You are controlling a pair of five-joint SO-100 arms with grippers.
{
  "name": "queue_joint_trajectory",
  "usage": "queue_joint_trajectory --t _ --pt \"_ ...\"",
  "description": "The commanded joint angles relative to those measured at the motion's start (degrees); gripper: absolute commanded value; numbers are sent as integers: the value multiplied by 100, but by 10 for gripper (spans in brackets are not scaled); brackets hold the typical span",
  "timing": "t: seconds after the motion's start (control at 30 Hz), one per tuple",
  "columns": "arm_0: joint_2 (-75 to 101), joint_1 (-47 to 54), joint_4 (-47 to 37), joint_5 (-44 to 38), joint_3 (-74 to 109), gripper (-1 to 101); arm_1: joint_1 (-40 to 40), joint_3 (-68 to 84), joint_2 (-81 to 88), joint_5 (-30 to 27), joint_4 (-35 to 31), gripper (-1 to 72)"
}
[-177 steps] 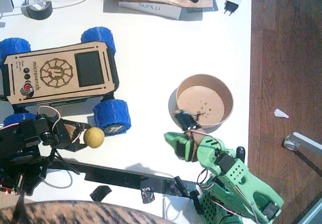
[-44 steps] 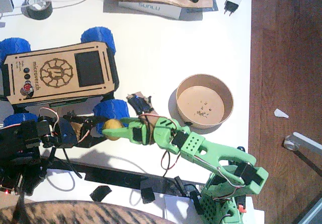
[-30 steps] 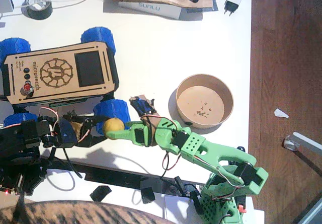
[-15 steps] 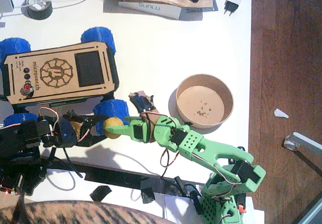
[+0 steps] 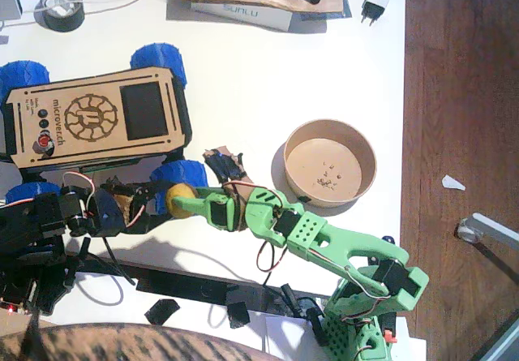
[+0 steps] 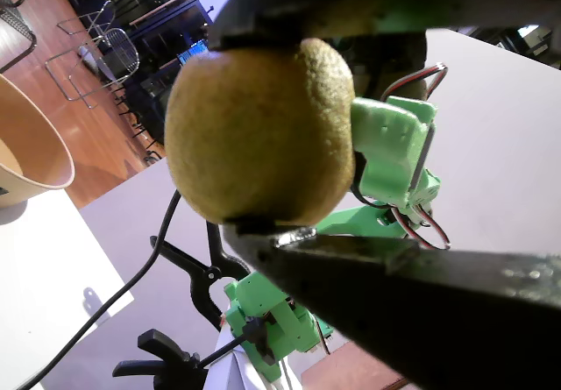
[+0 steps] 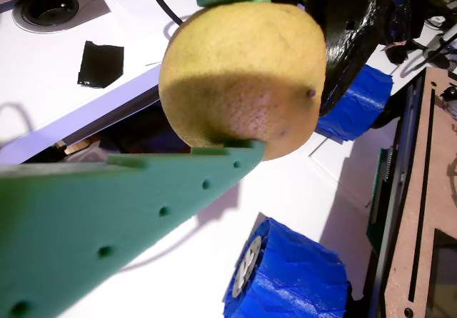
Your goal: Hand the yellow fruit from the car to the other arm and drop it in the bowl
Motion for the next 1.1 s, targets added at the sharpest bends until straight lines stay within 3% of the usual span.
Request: queue_joint_trajectory --t 0.0,0.33,0.57,0.67,1.07 --pt "79 9 -185 9 -176 -1 167 -176 123 70 26 10" --pt "79 9 -185 9 -158 -1 185 -158 167 149 70 0" --pt "79 9 -185 9 -176 419 193 -158 193 132 44 0" --pt "79 9 -185 18 -167 523 202 -158 220 123 44 0" --pt "97 -18 -26 79 -193 543 308 -26 378 79 18 0"
